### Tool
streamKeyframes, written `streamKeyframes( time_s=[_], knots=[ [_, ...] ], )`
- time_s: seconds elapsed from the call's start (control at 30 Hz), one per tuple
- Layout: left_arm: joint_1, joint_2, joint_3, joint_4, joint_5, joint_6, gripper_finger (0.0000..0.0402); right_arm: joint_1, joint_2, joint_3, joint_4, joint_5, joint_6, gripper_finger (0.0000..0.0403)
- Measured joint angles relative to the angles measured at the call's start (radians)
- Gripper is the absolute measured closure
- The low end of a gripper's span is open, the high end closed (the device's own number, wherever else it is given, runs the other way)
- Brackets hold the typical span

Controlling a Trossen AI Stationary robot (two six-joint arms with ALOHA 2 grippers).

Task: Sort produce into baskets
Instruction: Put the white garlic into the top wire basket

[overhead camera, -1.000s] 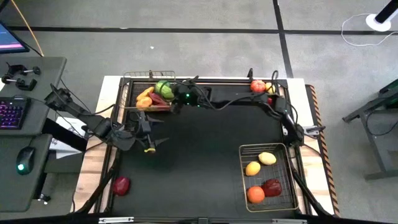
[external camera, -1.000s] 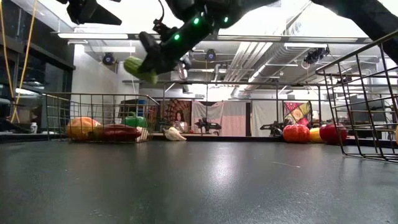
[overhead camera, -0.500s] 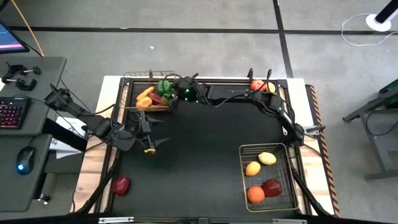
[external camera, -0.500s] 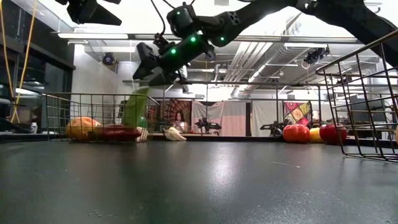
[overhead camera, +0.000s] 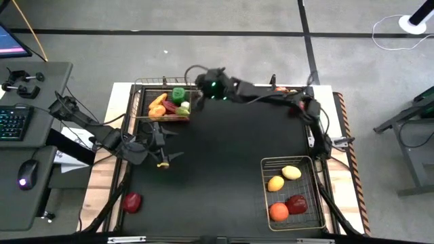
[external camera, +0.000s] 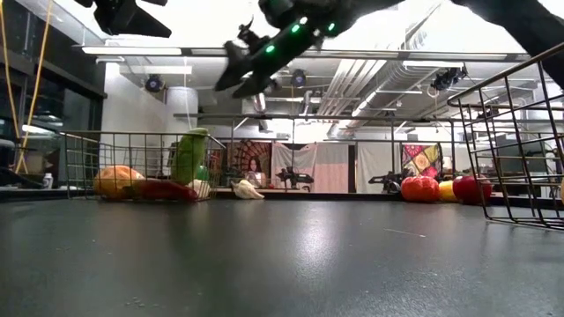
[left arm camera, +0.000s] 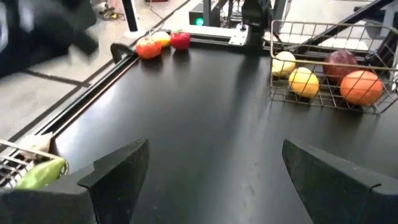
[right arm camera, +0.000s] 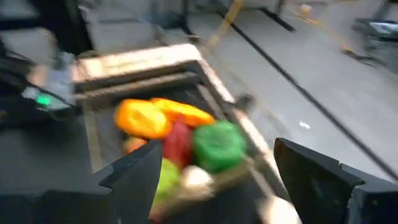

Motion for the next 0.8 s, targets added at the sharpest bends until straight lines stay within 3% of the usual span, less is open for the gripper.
streamKeyframes(
  time_s=[0.23, 0.5, 0.63, 0.8],
  knots=[
    [0.001, 0.029, 0.0, -0.043, 0.005, -0.082, 0.0044, -0.029, -0.193, 0.001, -0.405, 0.078, -0.007, 0.01],
    [0.061, 0.167, -0.001, 0.043, 0.053, -0.087, 0.0044, 0.021, -0.288, 0.0, -0.789, 0.277, 0.037, 0.01],
    [0.134, 0.25, -0.001, 0.081, 0.08, -0.088, 0.0044, 0.045, -0.289, -0.012, -0.772, 0.297, 0.043, 0.01],
    [0.22, 0.307, -0.001, 0.083, 0.199, -0.096, 0.0044, 0.026, -0.288, -0.188, -0.473, 0.249, 0.028, 0.01]
  ],
)
